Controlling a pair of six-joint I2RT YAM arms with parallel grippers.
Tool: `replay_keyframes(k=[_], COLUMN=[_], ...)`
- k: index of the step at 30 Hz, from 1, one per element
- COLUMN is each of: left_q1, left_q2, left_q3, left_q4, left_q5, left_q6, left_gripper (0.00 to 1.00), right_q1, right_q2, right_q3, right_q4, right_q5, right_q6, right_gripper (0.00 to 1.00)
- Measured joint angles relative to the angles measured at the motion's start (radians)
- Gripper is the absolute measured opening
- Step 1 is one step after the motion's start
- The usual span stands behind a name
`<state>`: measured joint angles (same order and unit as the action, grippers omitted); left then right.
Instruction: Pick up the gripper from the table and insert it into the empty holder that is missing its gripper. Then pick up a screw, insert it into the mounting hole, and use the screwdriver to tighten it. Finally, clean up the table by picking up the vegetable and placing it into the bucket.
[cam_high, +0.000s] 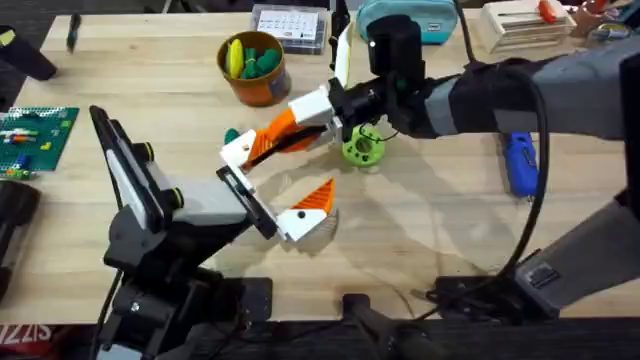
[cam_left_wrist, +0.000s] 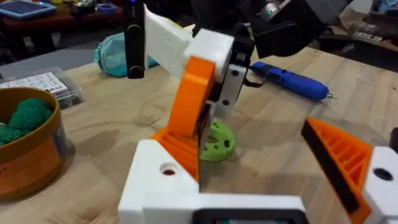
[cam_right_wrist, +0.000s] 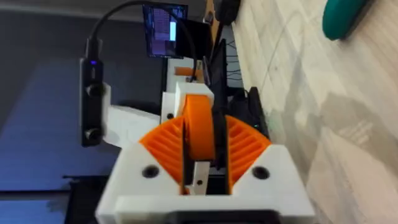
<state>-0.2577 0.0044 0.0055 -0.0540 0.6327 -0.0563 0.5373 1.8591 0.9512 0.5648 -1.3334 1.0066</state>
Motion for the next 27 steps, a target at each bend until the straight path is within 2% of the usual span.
replay_keyframes(k=[8,27], left_q1=[0.000,0.002], left_q2=[0.001,0.001], left_q3=[0.000,0.000], left_q4=[-0.002,-0.002], left_q5=[0.002,-0.021], left_q6=[-0.006,-0.023], left_gripper=[0.986,0.986], right_q1=[-0.001,0.024], right_q2=[0.000,0.000], right_q3=[0.000,0.003], right_q4=[0.011,0.018], right_q5=[-0.023,0.027], right_q6=[0.004,0.052], right_gripper=[0.026,0.023])
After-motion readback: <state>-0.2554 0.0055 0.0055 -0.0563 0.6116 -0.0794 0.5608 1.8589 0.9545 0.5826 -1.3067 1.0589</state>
